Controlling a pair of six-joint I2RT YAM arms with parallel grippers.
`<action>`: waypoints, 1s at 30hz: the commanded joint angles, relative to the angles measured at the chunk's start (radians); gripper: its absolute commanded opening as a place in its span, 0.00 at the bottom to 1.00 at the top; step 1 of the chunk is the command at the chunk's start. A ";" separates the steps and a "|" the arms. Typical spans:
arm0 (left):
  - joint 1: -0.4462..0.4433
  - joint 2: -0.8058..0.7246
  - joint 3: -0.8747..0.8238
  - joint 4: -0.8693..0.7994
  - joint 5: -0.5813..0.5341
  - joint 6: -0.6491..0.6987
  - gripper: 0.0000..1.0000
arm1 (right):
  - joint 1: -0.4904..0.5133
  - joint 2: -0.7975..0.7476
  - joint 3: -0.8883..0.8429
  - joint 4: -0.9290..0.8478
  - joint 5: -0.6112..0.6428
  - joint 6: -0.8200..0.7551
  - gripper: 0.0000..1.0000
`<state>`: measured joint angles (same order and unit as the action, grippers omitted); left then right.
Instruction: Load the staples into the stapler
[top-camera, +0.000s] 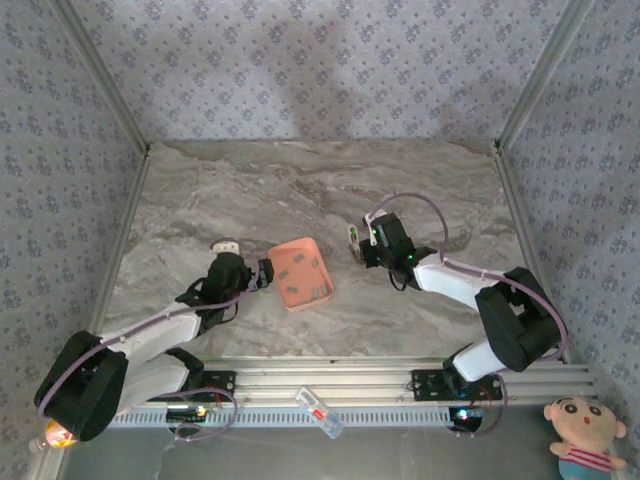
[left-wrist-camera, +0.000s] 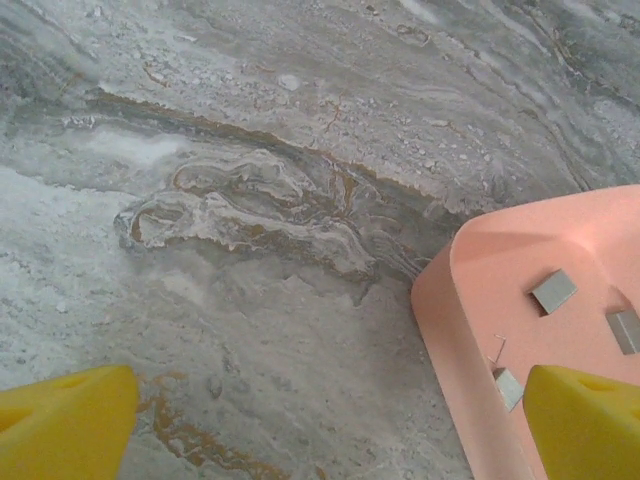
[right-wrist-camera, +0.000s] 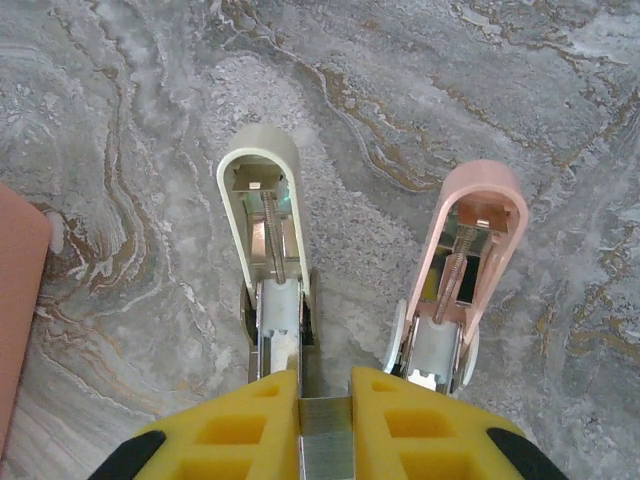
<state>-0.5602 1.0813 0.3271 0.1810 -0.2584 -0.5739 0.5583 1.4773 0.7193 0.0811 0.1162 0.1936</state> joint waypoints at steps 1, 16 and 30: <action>0.011 0.007 0.001 0.074 -0.033 0.033 0.98 | -0.005 0.004 -0.008 0.041 0.001 -0.007 0.18; 0.054 0.093 0.031 0.116 -0.022 0.101 0.98 | 0.009 0.095 0.028 0.055 0.004 -0.031 0.18; 0.058 0.156 0.050 0.128 -0.010 0.094 0.98 | 0.011 0.165 0.080 0.087 -0.013 -0.036 0.18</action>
<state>-0.5102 1.2266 0.3527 0.2848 -0.2764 -0.4892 0.5678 1.6421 0.7700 0.1535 0.1085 0.1738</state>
